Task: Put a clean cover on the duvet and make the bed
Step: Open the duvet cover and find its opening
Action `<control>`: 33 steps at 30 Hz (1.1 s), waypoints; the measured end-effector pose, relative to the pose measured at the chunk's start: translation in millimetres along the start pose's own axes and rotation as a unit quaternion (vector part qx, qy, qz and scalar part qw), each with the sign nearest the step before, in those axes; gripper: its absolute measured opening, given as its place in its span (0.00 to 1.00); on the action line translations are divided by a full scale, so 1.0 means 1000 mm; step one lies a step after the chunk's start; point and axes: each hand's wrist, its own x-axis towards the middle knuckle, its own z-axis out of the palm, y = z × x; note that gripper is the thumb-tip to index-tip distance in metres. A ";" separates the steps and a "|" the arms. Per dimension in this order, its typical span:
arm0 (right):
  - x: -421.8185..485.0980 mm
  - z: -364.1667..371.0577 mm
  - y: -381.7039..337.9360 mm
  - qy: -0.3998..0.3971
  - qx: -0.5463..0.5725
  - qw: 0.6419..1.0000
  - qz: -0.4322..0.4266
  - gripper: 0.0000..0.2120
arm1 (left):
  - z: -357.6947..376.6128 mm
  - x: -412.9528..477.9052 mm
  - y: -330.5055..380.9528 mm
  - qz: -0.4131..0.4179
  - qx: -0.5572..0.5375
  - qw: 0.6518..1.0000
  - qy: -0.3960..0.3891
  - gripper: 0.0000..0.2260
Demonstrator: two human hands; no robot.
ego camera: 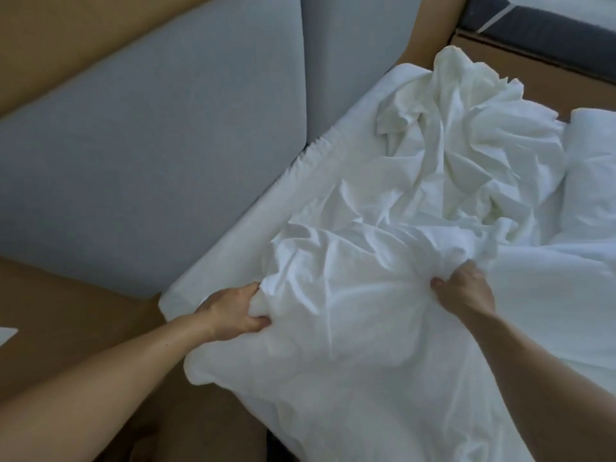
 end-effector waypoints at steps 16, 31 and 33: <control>-0.074 -0.161 0.180 0.424 0.345 0.836 0.031 0.21 | -0.013 0.021 0.076 -0.022 0.037 0.998 0.034 0.32; -0.076 -0.007 0.120 0.212 -0.096 0.936 -0.266 0.41 | 0.037 0.025 0.079 0.018 0.123 0.988 -0.093 0.50; -0.068 -0.003 0.097 0.152 -0.129 0.936 -0.292 0.32 | 0.034 0.025 0.078 0.021 0.112 0.988 -0.101 0.51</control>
